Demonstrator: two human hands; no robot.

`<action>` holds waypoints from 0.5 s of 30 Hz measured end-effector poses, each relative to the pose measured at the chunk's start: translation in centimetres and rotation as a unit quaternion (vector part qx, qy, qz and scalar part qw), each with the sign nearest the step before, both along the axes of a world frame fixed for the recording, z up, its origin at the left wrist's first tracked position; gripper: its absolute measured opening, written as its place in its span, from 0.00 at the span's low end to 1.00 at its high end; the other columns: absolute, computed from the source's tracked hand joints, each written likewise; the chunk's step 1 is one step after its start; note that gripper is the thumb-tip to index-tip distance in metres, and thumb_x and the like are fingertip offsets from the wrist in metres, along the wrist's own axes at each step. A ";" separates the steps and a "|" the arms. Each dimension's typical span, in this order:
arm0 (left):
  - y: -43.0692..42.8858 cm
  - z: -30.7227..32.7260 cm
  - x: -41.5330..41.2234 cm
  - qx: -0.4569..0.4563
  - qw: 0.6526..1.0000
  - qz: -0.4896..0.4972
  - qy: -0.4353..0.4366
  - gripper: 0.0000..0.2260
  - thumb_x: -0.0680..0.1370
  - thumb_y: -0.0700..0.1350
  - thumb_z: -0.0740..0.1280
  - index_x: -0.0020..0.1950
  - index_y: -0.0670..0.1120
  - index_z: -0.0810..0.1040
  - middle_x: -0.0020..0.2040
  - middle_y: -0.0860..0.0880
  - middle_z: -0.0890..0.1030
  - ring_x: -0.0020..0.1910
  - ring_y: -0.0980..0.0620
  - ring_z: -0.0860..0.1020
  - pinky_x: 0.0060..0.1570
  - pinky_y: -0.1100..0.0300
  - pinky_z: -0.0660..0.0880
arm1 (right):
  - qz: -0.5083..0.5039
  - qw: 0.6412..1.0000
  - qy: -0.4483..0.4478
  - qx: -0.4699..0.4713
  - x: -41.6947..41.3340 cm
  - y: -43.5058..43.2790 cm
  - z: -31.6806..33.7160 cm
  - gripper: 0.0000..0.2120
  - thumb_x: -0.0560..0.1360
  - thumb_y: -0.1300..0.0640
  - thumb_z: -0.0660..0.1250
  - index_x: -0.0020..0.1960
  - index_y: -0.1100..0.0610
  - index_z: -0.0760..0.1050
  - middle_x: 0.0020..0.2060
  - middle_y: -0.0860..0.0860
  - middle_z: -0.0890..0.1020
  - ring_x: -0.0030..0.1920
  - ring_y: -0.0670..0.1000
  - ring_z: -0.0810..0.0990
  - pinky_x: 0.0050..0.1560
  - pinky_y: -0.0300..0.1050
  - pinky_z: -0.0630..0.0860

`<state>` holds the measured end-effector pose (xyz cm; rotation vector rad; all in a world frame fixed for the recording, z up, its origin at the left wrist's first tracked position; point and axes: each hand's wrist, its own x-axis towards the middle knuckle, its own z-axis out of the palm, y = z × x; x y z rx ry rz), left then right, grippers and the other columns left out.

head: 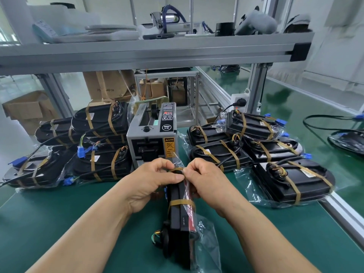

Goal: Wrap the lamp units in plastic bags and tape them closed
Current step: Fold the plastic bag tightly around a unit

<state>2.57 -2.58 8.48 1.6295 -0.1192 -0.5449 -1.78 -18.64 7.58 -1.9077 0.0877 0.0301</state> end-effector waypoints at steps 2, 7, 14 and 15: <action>-0.2 -0.2 -0.1 -0.043 0.998 0.021 0.041 0.16 0.63 0.39 0.76 0.48 0.47 0.76 0.42 0.45 0.80 0.39 0.49 0.78 0.41 0.55 0.73 | 0.000 1.000 -0.003 -0.003 0.0 0.1 -0.1 0.10 0.81 0.51 0.62 0.43 0.53 0.73 0.38 0.52 0.79 0.37 0.50 0.76 0.46 0.54 0.79; -0.4 -1.1 -0.5 -0.128 0.985 0.073 0.091 0.17 0.62 0.35 0.73 0.48 0.47 0.77 0.40 0.46 0.82 0.43 0.47 0.79 0.47 0.50 0.75 | -0.002 1.000 -0.002 0.001 0.1 0.4 -0.2 0.10 0.81 0.51 0.62 0.42 0.52 0.72 0.37 0.50 0.78 0.37 0.50 0.75 0.43 0.51 0.77; -0.3 -1.2 -1.0 -0.150 0.978 0.090 0.111 0.17 0.64 0.35 0.71 0.51 0.47 0.79 0.43 0.44 0.84 0.47 0.44 0.80 0.59 0.42 0.74 | -0.004 1.000 -0.005 0.004 0.0 0.6 -0.3 0.10 0.81 0.50 0.62 0.42 0.52 0.72 0.37 0.50 0.77 0.37 0.49 0.74 0.41 0.48 0.75; -0.4 -1.2 -1.0 -0.147 0.979 0.092 0.109 0.17 0.64 0.35 0.71 0.51 0.47 0.79 0.44 0.44 0.84 0.47 0.44 0.80 0.62 0.41 0.73 | -0.005 1.000 -0.004 0.005 0.0 0.6 -0.3 0.10 0.81 0.50 0.62 0.42 0.52 0.72 0.37 0.50 0.77 0.37 0.50 0.75 0.41 0.49 0.75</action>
